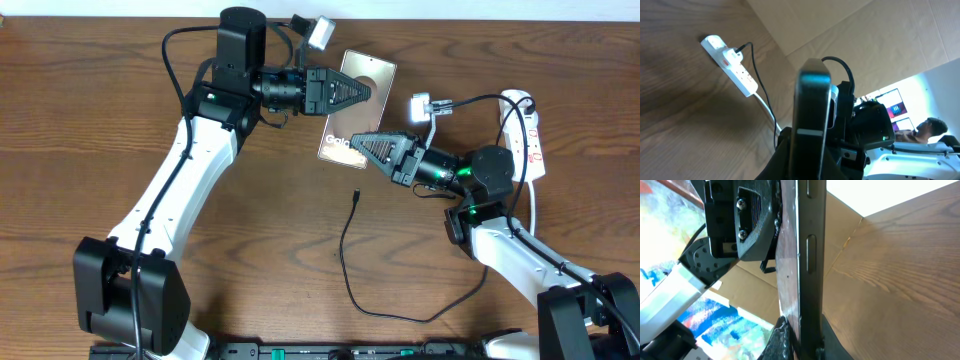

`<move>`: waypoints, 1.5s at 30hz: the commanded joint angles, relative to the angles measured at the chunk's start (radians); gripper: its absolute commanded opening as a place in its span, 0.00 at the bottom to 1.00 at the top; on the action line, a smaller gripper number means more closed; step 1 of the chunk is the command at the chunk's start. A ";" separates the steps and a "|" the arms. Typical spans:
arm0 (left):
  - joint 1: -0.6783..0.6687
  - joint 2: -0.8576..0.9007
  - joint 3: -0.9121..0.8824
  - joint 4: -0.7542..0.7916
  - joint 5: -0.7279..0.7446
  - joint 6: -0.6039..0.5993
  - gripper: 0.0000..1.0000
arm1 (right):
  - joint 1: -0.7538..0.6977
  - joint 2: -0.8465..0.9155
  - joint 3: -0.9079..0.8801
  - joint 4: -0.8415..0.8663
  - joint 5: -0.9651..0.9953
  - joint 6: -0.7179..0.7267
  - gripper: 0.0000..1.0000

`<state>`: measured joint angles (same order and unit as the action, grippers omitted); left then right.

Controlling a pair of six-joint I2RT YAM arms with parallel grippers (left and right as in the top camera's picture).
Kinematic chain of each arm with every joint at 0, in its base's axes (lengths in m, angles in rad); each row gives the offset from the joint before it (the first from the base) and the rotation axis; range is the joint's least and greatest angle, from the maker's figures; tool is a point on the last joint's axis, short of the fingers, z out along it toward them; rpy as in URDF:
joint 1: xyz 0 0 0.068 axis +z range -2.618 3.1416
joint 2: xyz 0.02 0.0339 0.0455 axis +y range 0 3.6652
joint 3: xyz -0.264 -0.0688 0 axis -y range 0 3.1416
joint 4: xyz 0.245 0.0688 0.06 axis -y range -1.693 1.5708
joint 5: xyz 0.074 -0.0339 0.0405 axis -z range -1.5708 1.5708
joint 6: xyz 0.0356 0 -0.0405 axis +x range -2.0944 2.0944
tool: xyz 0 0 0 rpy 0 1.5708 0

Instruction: Plug charger to phone and switch on socket

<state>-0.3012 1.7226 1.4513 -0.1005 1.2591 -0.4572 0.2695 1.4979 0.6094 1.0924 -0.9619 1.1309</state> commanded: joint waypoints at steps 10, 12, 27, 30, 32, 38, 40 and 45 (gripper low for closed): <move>-0.095 -0.016 0.002 -0.420 -0.636 0.139 0.07 | -0.047 0.013 0.017 -0.218 0.076 -0.242 0.15; -0.095 -0.016 -0.005 -0.478 -0.743 0.139 0.07 | -0.051 0.013 0.017 -0.333 0.076 -0.324 0.24; -0.095 0.055 -0.108 -0.564 -1.144 0.079 0.07 | -0.052 0.013 0.017 -0.929 0.345 -0.557 0.76; -0.095 0.107 -0.111 -0.564 -1.187 0.079 0.07 | -0.052 0.013 0.017 -1.001 0.393 -0.570 0.82; -0.095 0.148 -0.111 -0.562 -1.185 0.079 0.07 | -0.047 0.013 0.017 -1.046 0.415 -0.592 0.86; -0.114 0.241 -0.111 -0.564 -1.186 0.079 0.08 | -0.005 0.013 0.017 -1.152 0.470 -0.642 0.99; -0.118 0.254 -0.111 -0.565 -1.186 0.079 0.17 | 0.018 0.013 0.020 -1.187 0.495 -0.657 0.99; -0.119 0.276 -0.111 -0.596 -1.186 0.079 0.29 | 0.093 0.013 0.060 -1.298 0.578 -0.684 0.99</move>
<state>-0.4171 1.9678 1.3430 -0.6819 0.0902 -0.3729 0.3241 1.5188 0.6273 -0.1780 -0.4553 0.4862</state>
